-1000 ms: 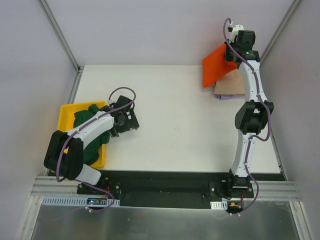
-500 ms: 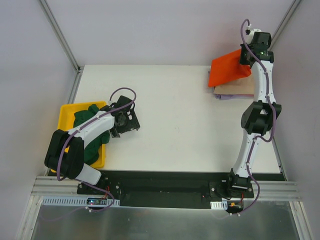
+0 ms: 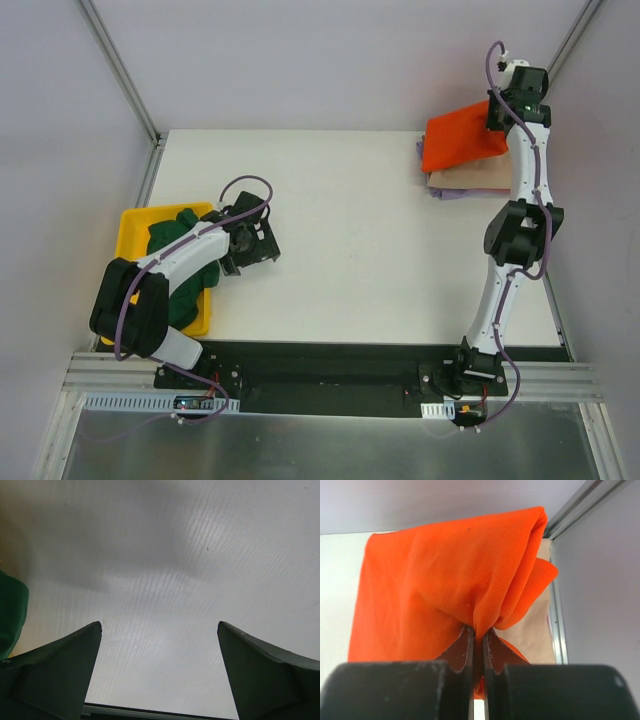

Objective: Fold and stack the t-shirts
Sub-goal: Put the neatly folded tshirt into the corner of the board with the right arm

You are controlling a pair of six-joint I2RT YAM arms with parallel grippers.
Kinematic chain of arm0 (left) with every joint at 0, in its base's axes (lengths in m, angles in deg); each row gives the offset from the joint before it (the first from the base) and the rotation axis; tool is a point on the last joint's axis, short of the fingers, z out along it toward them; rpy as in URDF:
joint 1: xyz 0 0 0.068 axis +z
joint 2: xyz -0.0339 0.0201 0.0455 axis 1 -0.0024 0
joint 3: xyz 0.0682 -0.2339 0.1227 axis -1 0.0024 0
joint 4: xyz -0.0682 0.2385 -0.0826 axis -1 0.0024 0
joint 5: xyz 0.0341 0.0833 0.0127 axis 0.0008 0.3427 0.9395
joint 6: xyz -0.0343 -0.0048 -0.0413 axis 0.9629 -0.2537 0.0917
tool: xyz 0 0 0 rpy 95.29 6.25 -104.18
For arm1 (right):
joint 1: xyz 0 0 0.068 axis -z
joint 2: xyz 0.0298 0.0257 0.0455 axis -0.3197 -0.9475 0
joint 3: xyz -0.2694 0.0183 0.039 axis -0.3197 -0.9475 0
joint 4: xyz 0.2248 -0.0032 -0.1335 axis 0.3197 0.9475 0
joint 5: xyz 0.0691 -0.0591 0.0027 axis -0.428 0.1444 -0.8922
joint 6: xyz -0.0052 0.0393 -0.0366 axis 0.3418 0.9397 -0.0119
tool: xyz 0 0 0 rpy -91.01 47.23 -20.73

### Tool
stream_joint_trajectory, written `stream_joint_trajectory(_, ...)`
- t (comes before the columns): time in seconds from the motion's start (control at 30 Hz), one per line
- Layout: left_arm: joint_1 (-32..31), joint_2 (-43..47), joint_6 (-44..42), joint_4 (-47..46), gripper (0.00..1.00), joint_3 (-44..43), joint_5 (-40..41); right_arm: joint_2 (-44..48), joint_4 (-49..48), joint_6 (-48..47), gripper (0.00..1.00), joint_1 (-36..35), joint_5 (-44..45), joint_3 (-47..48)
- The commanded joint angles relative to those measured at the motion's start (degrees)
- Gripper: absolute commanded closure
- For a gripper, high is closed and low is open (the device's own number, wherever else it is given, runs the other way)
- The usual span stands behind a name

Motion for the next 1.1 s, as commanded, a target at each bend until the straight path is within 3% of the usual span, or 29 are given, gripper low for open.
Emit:
stream_joint_trajectory(0.0,0.5,-0.7,0.9,0.6,0.01,-1.4,0.7,-2.6,-5.2,-3.5,0.99,1.5,4.9,3.8)
stream_joint_trajectory(0.2,0.5,-1.4,0.6,0.6,0.01,-2.2,0.6,-5.5,-7.3,-5.0,0.99,2.3,7.8,3.9)
stream_joint_trajectory(0.23,0.5,-1.6,0.6,0.6,0.01,-2.2,0.5,-6.1,-8.0,-5.1,0.93,2.3,9.2,4.1)
stream_joint_trajectory(0.33,0.5,-1.8,0.4,0.6,0.01,-2.3,-0.1,-7.2,-10.9,-3.2,0.49,2.2,12.7,5.1)
stream_joint_trajectory(0.37,0.5,-1.9,0.0,0.6,0.01,-2.5,-0.3,-7.2,-10.9,-2.9,0.26,1.9,12.4,6.0)
stream_joint_trajectory(0.43,0.5,-1.4,-0.3,0.7,0.01,-2.7,-0.8,-5.3,-10.9,-3.9,0.01,0.9,13.6,6.7)
stream_joint_trajectory(0.6,0.5,2.6,-0.6,0.6,0.01,-1.7,-0.7,4.1,-11.2,-3.6,0.04,-2.0,15.6,-0.1)
stream_joint_trajectory(0.77,0.5,4.9,-0.9,0.6,0.01,-0.8,-0.8,9.1,-8.3,6.5,0.04,-2.3,-1.7,-6.8)
stream_joint_trajectory(1.07,0.5,5.1,-0.7,0.0,0.01,1.3,-0.5,-6.0,-12.1,16.6,0.04,0.4,-15.7,2.9)
